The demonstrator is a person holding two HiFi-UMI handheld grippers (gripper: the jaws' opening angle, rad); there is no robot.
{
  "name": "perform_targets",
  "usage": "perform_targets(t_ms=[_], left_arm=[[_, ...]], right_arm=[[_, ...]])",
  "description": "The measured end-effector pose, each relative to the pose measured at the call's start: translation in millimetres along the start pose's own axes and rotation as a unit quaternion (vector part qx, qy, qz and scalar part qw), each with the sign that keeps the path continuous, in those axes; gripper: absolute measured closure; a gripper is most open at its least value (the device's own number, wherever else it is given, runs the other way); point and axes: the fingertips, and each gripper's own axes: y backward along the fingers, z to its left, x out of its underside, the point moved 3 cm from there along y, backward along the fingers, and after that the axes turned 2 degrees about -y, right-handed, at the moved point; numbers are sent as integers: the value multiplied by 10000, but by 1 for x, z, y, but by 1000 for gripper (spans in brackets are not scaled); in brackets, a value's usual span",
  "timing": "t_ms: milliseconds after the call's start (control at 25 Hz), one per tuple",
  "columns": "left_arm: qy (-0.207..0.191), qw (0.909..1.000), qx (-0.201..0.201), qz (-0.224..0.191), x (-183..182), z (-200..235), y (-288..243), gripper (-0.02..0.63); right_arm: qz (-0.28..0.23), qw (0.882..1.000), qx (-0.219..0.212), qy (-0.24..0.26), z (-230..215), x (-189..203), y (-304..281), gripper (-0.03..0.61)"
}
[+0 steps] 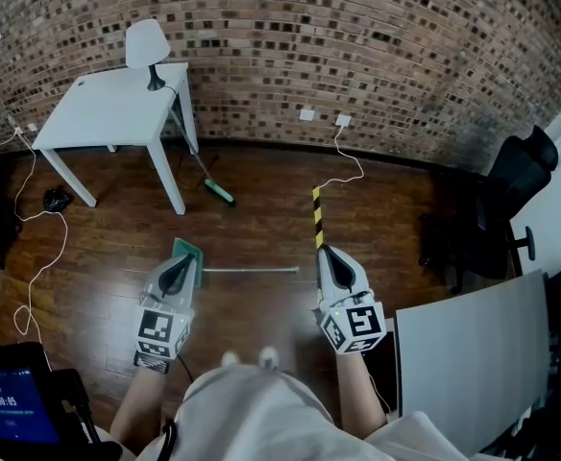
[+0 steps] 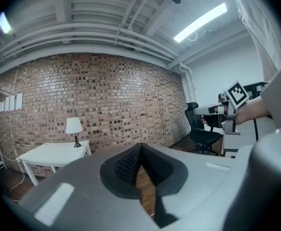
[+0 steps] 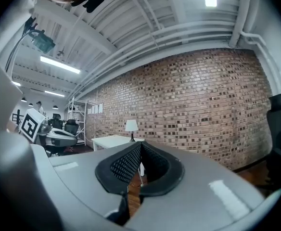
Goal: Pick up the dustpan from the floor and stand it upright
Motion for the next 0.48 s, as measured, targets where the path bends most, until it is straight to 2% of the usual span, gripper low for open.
perform_targets(t_ms=[240,360,480], left_arm=[[-63,9998,176,32,11,11,-14,612],[-94,9995,285,25,16,20,-31,612],[-124,9989,440,75,24,21,-54,612]], right_arm=[[131,9990,280,314,-12,13,0,565],[259,9971,463,550,-25,21,-5,523],[377,9956,669,539,-45,39,-6,499]])
